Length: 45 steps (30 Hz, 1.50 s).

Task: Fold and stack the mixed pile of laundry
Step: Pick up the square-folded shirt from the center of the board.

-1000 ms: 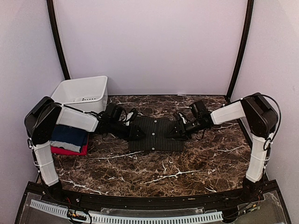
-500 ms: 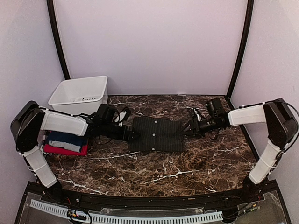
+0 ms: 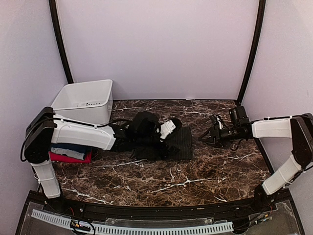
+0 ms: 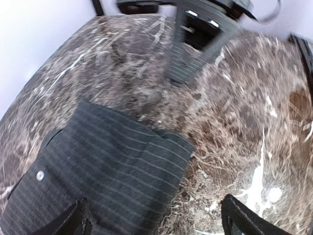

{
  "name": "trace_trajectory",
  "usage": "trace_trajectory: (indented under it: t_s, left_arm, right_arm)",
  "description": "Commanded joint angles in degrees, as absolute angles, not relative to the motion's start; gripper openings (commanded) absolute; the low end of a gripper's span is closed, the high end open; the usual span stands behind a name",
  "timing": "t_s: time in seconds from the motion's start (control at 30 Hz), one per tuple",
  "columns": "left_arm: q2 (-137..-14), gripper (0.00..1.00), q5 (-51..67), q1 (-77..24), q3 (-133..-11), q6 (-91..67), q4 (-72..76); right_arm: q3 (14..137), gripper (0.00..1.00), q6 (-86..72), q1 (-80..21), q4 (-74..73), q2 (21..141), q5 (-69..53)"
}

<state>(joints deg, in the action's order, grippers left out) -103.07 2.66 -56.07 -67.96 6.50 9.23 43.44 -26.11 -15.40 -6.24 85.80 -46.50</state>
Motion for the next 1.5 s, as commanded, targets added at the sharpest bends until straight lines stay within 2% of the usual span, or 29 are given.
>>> trace_trajectory:
  t_s: [0.0, 0.2, 0.37, 0.63, 0.7, 0.73, 0.8, 0.83, 0.87, 0.9, 1.17, 1.23, 1.27, 1.47]
  left_arm:
    - [-111.0, 0.88, -6.2, -61.5, -72.9, 22.8, 6.7]
    - [-119.5, 0.72, -10.7, -64.8, -78.4, 30.8, 7.6]
    - [-124.4, 0.65, -10.9, -64.9, -81.8, 33.2, 6.9]
    - [-129.9, 0.33, -10.1, -63.8, -86.2, 32.3, 4.4]
    - [-129.9, 0.21, -8.5, -62.9, -87.1, 30.3, 3.6]
    - [-129.9, 0.12, -8.1, -62.6, -87.4, 29.1, 3.4]
    - [-129.3, 0.01, -6.9, -62.2, -87.8, 28.5, 3.6]
    - [-128.6, 0.0, -5.7, -62.2, -87.8, 28.4, 3.7]
    - [-127.8, 0.0, -5.0, -62.2, -87.9, 28.0, 3.6]
    - [-127.3, 0.0, -3.5, -62.2, -87.9, 27.3, 3.7]
    - [-122.7, 0.0, 3.0, -62.3, -87.7, 23.8, 5.7]
    - [-122.6, 0.0, 3.2, -62.3, -87.9, 23.6, 5.6]
    - [-122.5, 0.0, 3.2, -62.2, -87.9, 23.5, 5.6]
    - [-121.4, 0.0, 4.2, -62.3, -87.7, 22.2, 6.3]
  right_arm:
    - [41.1, 0.51, -28.3, -14.0, -2.7, 84.0, -47.7]
    - [38.3, 0.51, -29.8, -11.9, -0.2, 84.1, -50.0]
    - [37.3, 0.51, -29.6, -11.5, -0.2, 84.3, -50.5]
    - [35.1, 0.52, -30.8, -11.4, 2.4, 84.5, -50.9]
    - [34.5, 0.53, -31.3, -11.3, 2.8, 84.5, -51.2]
    - [34.2, 0.54, -31.7, -11.3, 3.1, 84.5, -51.2]
    - [33.3, 0.58, -32.9, -11.3, 4.4, 84.5, -51.7]
    - [32.7, 0.63, -34.0, -11.4, 5.9, 84.6, -52.1]
    - [32.1, 0.76, -35.2, -11.4, 7.4, 84.8, -52.5]
    - [31.6, 0.8, -36.3, -11.5, 8.8, 85.2, -52.9]
    - [31.5, 0.83, -43.2, -14.4, 17.5, 88.9, -53.9]
    - [32.4, 0.96, -44.5, -15.5, 19.0, 90.2, -53.9]
    - [33.1, 0.98, -44.9, -16.1, 19.7, 91.2, -53.9]
    - [35.5, 0.97, -48.8, -18.4, 24.2, 97.2, -53.9]
